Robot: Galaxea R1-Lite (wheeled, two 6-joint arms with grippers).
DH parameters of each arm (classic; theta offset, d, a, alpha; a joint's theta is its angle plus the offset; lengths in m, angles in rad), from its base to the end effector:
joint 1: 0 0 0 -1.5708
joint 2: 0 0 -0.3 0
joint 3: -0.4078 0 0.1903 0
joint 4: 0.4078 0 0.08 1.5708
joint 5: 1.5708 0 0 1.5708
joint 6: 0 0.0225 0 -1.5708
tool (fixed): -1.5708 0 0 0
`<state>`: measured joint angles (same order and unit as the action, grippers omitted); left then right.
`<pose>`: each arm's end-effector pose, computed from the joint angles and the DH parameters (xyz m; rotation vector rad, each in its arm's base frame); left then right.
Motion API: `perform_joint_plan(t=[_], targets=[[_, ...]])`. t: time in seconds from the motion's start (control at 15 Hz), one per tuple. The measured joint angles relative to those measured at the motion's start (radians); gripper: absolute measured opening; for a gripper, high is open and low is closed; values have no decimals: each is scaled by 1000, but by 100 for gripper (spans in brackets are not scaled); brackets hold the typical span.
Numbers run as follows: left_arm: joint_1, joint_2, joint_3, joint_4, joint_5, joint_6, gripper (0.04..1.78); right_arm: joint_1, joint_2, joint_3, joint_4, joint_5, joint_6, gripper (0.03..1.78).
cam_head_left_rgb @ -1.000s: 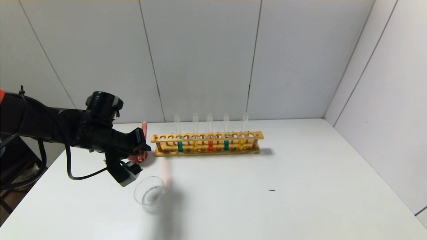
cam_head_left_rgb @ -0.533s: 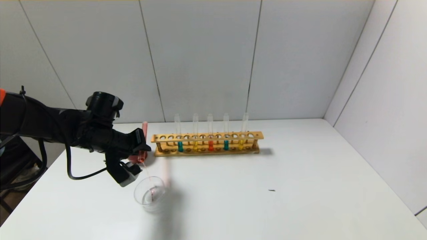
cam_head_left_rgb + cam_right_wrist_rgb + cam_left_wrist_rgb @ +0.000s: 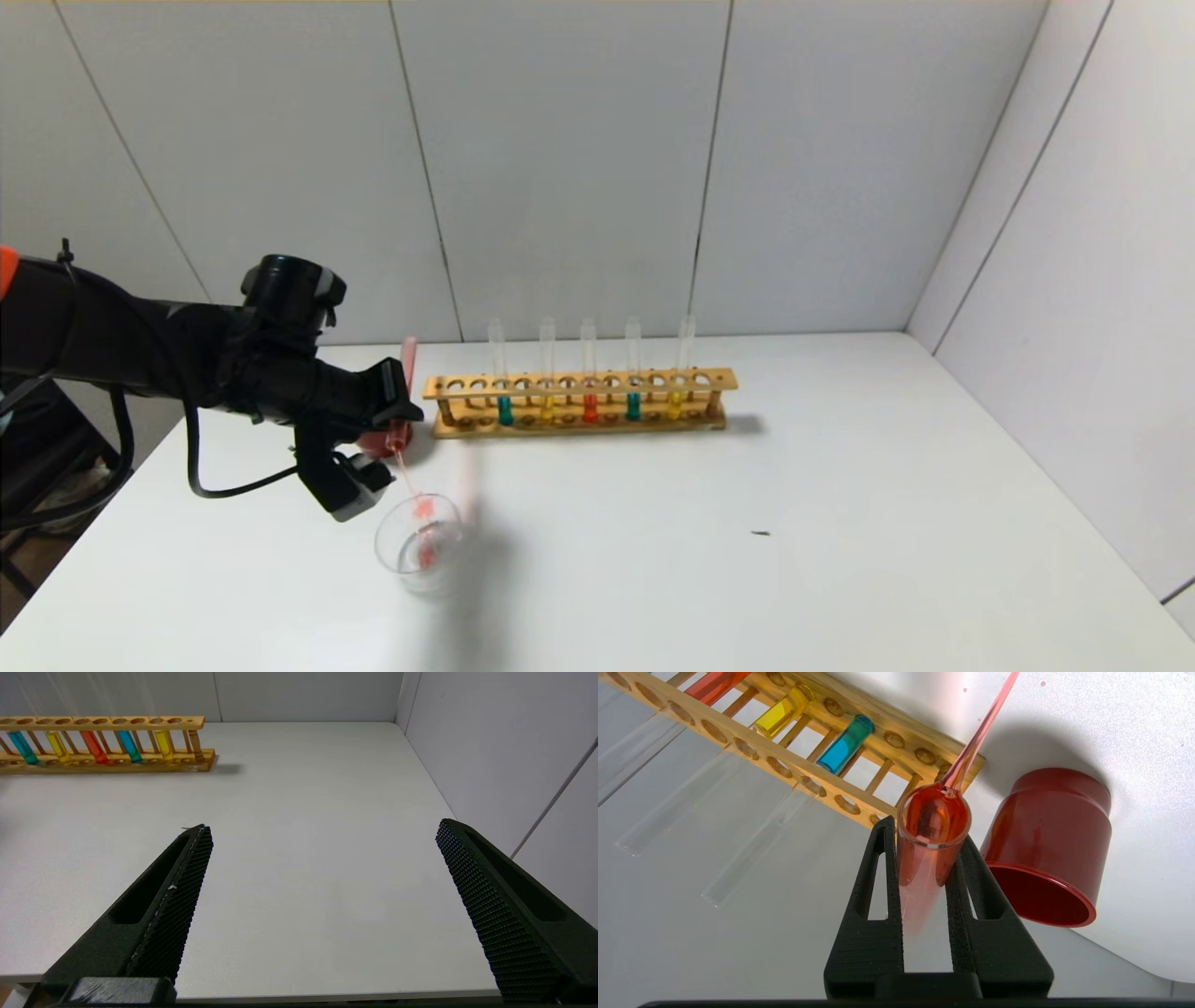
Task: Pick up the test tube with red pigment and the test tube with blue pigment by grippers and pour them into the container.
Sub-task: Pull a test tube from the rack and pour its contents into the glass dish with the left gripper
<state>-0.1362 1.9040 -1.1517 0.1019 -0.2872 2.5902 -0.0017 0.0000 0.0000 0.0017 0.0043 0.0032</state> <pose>0.3399 -0.0530 0.1426 2.2819 -0.1927 -1.2100 -0.0228 0.0001 0.0753 0.0032 0.0017 0.0026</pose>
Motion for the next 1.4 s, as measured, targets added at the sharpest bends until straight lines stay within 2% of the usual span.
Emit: perform_joint_plan(t=[1.4], targets=[[-17, -23, 48, 1, -1, 5, 32, 0, 0, 0, 0, 0, 0, 175]])
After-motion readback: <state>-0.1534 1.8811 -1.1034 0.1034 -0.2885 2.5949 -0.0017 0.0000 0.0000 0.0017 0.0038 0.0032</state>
